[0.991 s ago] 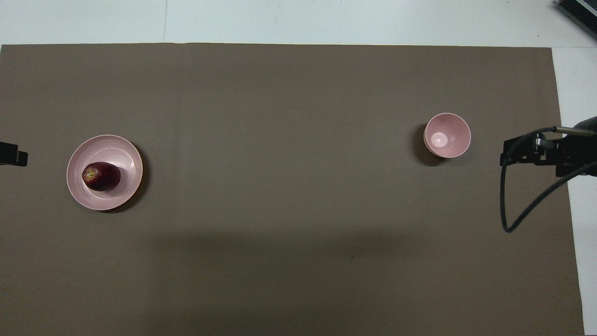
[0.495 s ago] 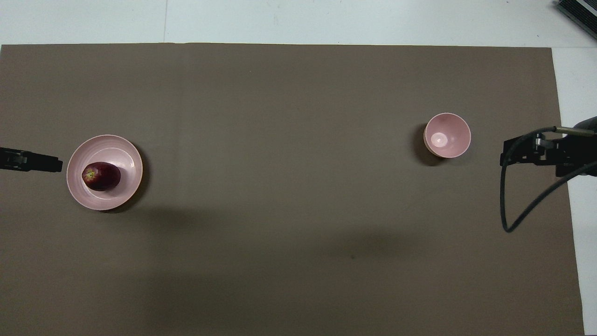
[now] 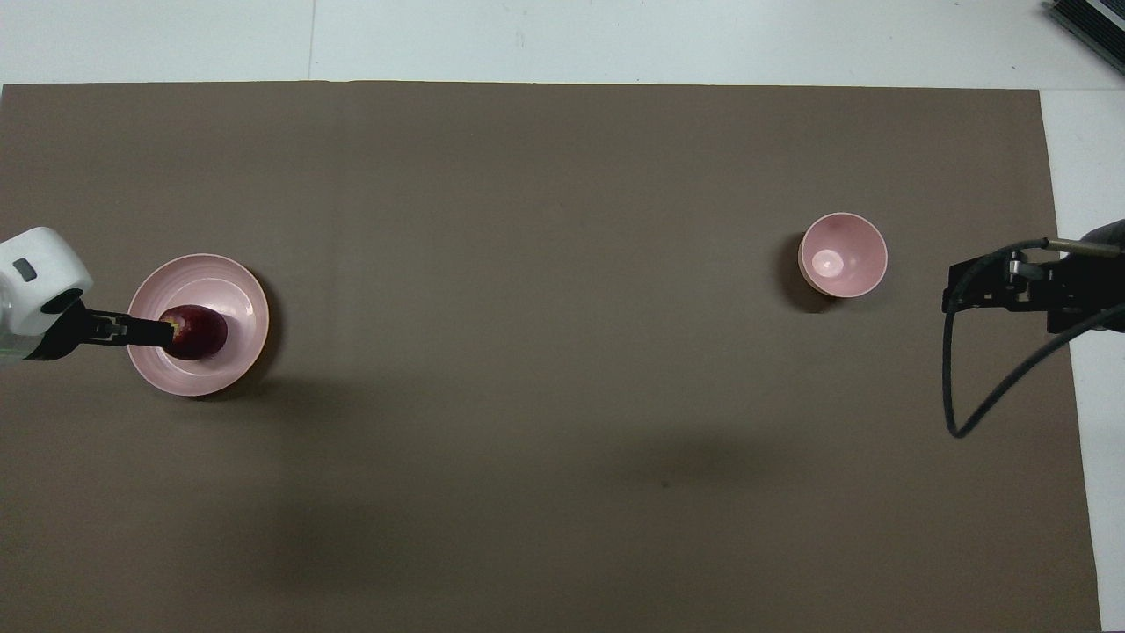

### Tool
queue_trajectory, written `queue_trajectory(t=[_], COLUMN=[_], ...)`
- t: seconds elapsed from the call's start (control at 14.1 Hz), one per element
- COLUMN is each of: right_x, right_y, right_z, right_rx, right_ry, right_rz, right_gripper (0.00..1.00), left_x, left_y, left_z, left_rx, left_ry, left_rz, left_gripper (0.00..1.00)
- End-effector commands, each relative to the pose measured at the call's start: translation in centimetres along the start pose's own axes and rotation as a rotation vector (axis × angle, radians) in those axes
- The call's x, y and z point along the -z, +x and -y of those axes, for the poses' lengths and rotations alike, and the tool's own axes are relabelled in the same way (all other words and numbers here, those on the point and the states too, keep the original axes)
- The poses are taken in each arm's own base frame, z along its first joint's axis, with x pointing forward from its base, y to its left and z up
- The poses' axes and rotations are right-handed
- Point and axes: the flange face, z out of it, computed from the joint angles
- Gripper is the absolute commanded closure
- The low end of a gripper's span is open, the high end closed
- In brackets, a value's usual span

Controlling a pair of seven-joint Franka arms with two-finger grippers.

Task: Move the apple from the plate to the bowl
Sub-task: 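Reach the left gripper down to the apple on the pink plate and grasp it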

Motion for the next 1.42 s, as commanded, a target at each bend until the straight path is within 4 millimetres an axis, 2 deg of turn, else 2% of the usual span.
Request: queue_trajectory(t=[0.0,0.35,0.64,0.85,1.06,1.13,1.27,1.34], right_x=[0.1,0.1,0.1,0.1,0.1,0.1,0.1,0.1], right_y=[-0.5,-0.5,-0.5,-0.5,-0.5,-0.5,-0.5,-0.5], right_z=[-0.4,-0.4,-0.5,-0.3,-0.4,-0.5,-0.4,-0.4], right_rx=[0.010,0.010,0.008,0.012,0.010,0.008,0.008,0.010], right_ry=[0.023,0.023,0.024,0.023,0.023,0.024,0.023,0.023], right_rz=[0.006,0.006,0.006,0.006,0.006,0.006,0.006,0.006], right_gripper=[0.00,0.00,0.00,0.00,0.00,0.00,0.00,0.00], left_x=[-3.0,-6.1,-9.2,-9.3,-10.4,-10.4,-10.1,-9.7], left_y=[-0.7,-0.5,0.7,0.7,-0.2,-0.1,0.5,0.8], left_z=[0.2,0.3,0.7,0.6,0.5,0.4,0.3,0.5], left_rx=[-0.011,-0.006,0.002,0.005,0.007,0.006,0.000,-0.008], left_ry=[0.003,0.006,0.021,0.021,0.013,0.014,0.017,0.021], left_rz=[0.004,-0.003,-0.050,-0.054,-0.031,-0.033,-0.047,-0.061], left_gripper=[0.00,0.00,0.00,0.00,0.00,0.06,0.39,0.62])
